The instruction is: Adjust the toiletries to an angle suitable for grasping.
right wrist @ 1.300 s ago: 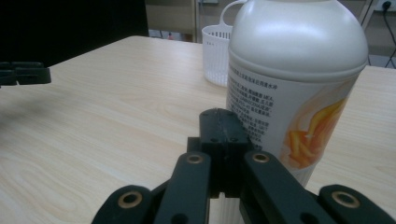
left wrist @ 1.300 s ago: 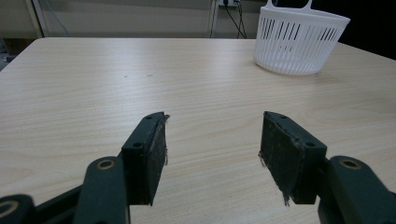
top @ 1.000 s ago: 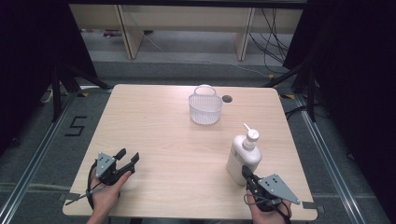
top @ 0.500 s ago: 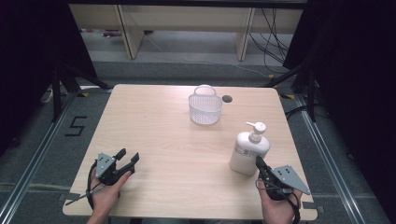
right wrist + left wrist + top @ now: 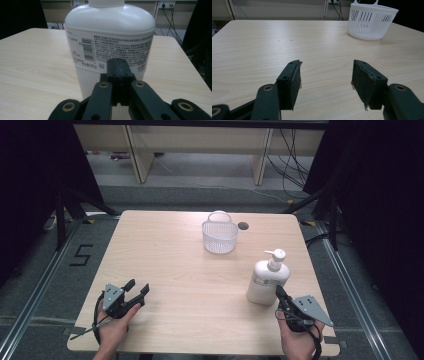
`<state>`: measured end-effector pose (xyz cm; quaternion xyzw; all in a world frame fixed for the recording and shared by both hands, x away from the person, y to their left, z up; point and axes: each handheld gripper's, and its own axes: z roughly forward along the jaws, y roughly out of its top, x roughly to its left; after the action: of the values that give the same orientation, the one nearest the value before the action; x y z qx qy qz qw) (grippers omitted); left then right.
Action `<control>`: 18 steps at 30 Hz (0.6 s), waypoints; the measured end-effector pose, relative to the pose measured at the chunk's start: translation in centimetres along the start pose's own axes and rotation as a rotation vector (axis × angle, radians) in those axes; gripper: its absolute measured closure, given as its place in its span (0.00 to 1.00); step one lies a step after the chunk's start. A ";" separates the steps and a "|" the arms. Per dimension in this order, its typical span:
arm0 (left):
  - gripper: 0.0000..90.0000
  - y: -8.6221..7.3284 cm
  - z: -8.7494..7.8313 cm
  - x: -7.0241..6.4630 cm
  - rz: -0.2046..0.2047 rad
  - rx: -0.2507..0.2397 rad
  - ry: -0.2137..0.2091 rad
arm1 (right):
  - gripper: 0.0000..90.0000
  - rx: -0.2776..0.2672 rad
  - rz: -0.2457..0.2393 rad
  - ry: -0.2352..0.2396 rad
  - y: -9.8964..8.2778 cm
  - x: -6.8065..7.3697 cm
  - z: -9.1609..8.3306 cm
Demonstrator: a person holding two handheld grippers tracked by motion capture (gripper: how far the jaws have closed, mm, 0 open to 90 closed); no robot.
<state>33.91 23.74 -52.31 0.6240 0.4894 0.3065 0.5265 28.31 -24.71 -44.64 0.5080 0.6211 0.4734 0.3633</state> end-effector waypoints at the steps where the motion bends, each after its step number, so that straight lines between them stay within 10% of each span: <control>1: 0.44 0.0 0.0 0.0 0.001 -0.001 0.000 | 0.94 -0.015 0.009 0.007 0.1 0.1 -0.3; 8: 0.43 0.0 0.3 0.0 -0.002 -0.004 -0.001 | 0.67 -0.104 0.025 -0.007 1.2 0.3 -1.8; 18: 0.43 0.1 0.2 0.0 -0.012 0.005 0.002 | 0.52 -0.149 -0.007 -0.055 1.1 0.1 -1.8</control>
<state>34.14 23.66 -52.31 0.6222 0.4943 0.3029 0.5262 26.96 -24.91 -43.07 0.4900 0.5759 0.5030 0.4186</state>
